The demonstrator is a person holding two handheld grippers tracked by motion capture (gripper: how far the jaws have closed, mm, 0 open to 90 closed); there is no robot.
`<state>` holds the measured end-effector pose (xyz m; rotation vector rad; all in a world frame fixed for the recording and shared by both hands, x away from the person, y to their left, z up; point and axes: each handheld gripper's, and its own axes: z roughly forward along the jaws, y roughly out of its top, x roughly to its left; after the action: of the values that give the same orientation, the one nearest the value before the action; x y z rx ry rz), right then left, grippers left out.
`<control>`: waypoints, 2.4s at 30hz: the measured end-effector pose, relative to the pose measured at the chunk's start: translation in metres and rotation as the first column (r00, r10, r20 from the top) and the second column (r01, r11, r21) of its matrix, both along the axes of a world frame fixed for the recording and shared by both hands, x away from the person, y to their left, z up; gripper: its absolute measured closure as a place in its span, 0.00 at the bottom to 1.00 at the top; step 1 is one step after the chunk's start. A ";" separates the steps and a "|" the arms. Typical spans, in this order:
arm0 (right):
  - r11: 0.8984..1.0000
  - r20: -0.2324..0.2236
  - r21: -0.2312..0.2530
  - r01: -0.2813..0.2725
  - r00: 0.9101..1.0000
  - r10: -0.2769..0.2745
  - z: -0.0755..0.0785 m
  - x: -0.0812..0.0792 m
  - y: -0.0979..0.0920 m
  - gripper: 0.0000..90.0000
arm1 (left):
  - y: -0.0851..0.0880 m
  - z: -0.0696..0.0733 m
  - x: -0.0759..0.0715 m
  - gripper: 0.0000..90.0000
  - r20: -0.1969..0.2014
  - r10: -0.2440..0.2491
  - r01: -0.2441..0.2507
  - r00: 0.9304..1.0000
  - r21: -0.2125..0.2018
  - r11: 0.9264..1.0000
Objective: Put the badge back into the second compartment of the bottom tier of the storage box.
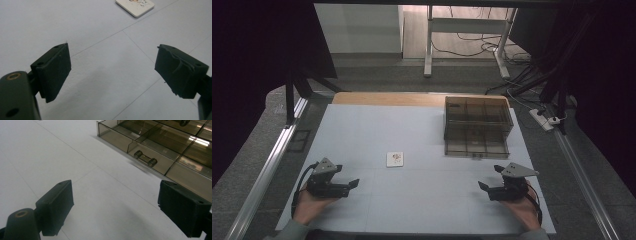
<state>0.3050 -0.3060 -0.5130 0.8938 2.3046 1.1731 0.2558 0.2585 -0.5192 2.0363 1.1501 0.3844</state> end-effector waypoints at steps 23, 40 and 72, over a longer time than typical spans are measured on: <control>1.000 0.004 -0.002 0.001 1.000 -0.001 0.001 0.000 0.000 0.16 | 0.000 0.001 0.001 0.15 0.002 -0.002 0.002 1.000 -0.002 1.000; 0.997 -0.001 0.044 -0.064 0.998 0.064 0.020 0.009 0.018 0.20 | -0.008 0.006 0.004 0.15 0.032 -0.012 0.012 0.999 0.003 1.000; 0.977 -0.022 0.028 -0.210 0.977 0.211 0.034 0.039 0.083 0.21 | -0.014 0.003 0.009 0.15 0.026 -0.046 0.045 0.999 0.028 0.999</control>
<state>0.3444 -0.2226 -0.4787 0.6883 2.4574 1.2862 0.2648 0.2446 -0.5166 2.0718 1.0859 0.4052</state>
